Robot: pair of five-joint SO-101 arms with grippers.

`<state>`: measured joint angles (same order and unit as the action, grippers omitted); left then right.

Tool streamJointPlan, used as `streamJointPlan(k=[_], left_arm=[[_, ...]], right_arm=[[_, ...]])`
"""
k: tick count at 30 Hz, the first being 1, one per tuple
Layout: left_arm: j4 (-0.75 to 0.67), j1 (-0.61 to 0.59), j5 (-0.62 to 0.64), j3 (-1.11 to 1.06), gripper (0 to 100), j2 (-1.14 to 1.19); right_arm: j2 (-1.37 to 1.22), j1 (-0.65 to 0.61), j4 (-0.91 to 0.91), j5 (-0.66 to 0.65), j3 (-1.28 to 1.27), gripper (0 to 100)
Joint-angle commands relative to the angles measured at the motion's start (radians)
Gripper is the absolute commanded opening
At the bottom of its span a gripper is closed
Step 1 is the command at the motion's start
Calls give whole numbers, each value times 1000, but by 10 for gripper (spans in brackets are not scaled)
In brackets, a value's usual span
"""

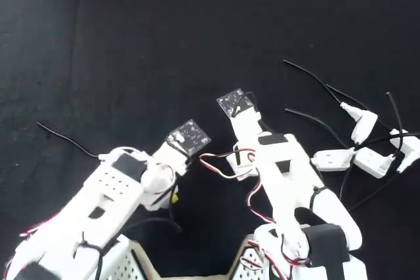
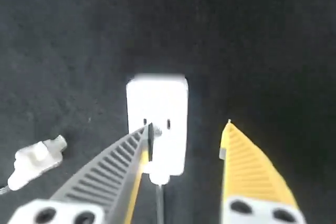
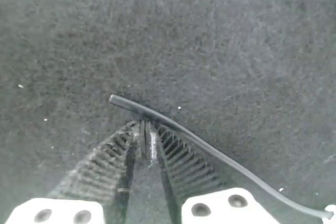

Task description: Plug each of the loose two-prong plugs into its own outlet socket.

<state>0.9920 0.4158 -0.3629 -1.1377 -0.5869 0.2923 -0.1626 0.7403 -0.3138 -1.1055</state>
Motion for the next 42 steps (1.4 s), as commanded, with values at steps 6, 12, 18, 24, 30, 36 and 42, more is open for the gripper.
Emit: streamJointPlan(k=[6,12,18,24,30,36,42], left_arm=[[58,-64,-37,197,223,339],[71,-62,-46,194,223,331],[64,-68,-48,193,206,330],[46,-59,-43,194,116,328],[32,-65,-40,206,63,330],[77,-107,-41,374,62,330],[74,-101,-38,390,62,354]], right_arm=[[-18,-3,8,-8,-15,12],[-18,-3,8,-8,-15,12],[-18,-3,8,-8,-15,12],[-18,-3,8,-8,-15,12],[-18,-3,8,-8,-15,12],[-18,-3,8,-8,-15,12],[-16,-3,8,-8,-16,12]])
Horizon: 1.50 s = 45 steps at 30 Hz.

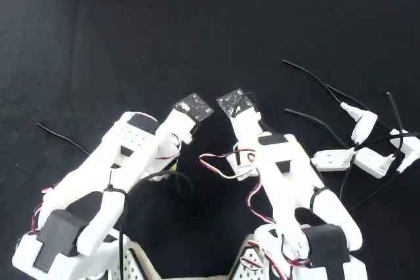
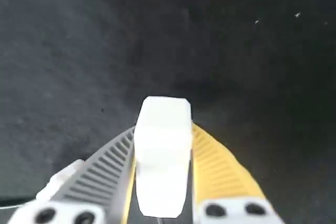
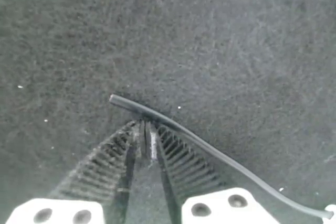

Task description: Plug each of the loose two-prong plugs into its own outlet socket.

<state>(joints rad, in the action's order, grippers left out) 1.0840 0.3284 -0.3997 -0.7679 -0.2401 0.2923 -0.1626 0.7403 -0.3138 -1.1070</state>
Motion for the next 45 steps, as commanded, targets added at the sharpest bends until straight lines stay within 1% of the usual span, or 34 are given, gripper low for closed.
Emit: streamJointPlan(k=[1,3,4,6,8,11,14,17,26,32,37,39,45], left_arm=[[-55,-13,-2,-10,62,21],[-133,-12,-2,-73,62,54],[-147,-12,-2,-88,62,60],[-138,-21,3,-68,62,64],[-121,-21,37,-48,71,72],[-120,-22,60,-47,153,89],[-120,-22,55,-51,227,87],[-120,-22,55,-51,260,87],[-120,-22,60,-42,282,81],[-120,-39,52,-51,283,-71],[-120,-108,-61,-85,280,-163],[-127,-134,-104,-96,280,-166],[-160,-211,-183,-111,279,-135]], right_arm=[[-16,-3,8,-8,-15,12],[-16,-3,8,-8,-15,12],[-16,-3,8,-8,-15,12],[-16,-3,8,-8,-15,12],[-16,-3,8,-8,-15,12],[-16,-3,8,-8,-15,12],[-16,-3,8,-8,-15,12],[-16,-3,8,-8,-15,12],[-16,-3,8,-8,-15,12],[-16,-3,8,-8,-15,12],[-16,-3,8,-8,-15,12],[-16,-3,8,-8,-15,12],[-16,-3,8,-8,-15,12]])
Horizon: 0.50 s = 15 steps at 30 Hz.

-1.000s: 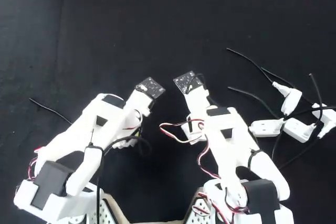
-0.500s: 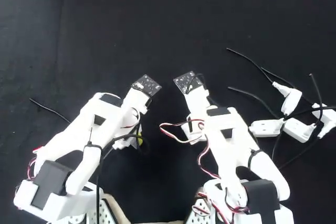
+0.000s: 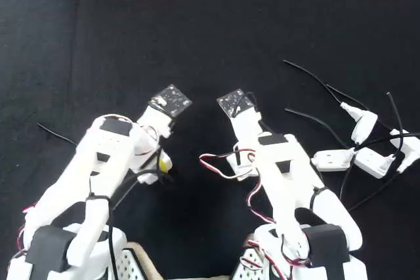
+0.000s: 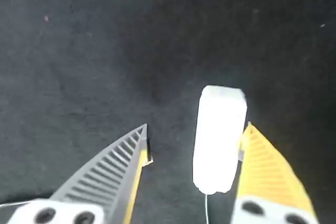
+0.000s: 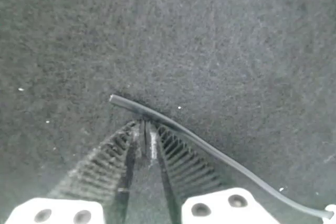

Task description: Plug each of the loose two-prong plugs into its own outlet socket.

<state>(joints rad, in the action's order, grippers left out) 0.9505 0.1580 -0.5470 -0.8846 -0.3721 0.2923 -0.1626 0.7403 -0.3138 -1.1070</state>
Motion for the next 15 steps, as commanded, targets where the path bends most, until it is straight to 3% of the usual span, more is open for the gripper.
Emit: streamJointPlan(k=[1,7,15], left_arm=[[-34,-58,-48,12,279,3],[-37,-133,-112,68,279,-6],[120,-71,-109,85,279,-186]], right_arm=[[-16,-3,8,-8,-15,12],[-16,-3,8,-8,-15,12],[-16,-3,8,-8,-15,12]])
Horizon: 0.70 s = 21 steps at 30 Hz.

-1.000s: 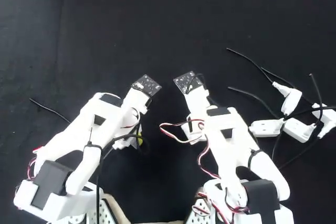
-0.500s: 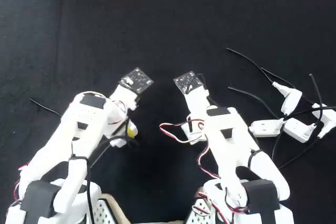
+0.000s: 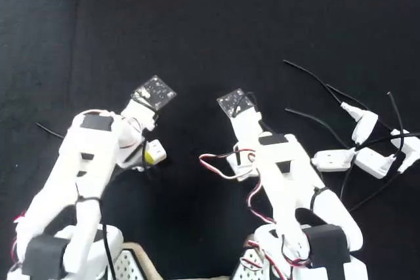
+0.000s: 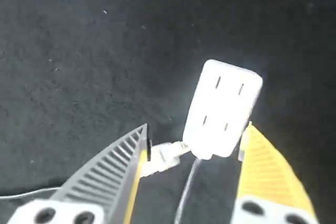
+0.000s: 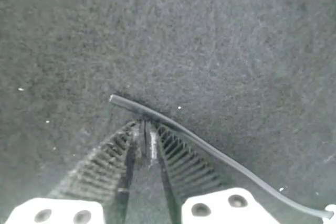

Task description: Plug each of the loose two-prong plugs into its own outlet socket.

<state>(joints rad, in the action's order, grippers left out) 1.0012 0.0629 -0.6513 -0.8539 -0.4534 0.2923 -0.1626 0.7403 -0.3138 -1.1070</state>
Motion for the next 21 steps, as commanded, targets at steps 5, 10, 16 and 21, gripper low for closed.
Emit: streamJointPlan(k=[5,10,16,21], left_arm=[[238,-70,31,44,278,-436],[278,-383,72,-105,279,-772],[178,-661,78,-412,278,-1013],[175,-806,115,-549,278,-1123]], right_arm=[[-16,-3,8,-9,-15,12],[-18,-14,84,-143,41,12],[-19,-235,292,-103,266,181],[-21,-543,305,-86,384,284]])
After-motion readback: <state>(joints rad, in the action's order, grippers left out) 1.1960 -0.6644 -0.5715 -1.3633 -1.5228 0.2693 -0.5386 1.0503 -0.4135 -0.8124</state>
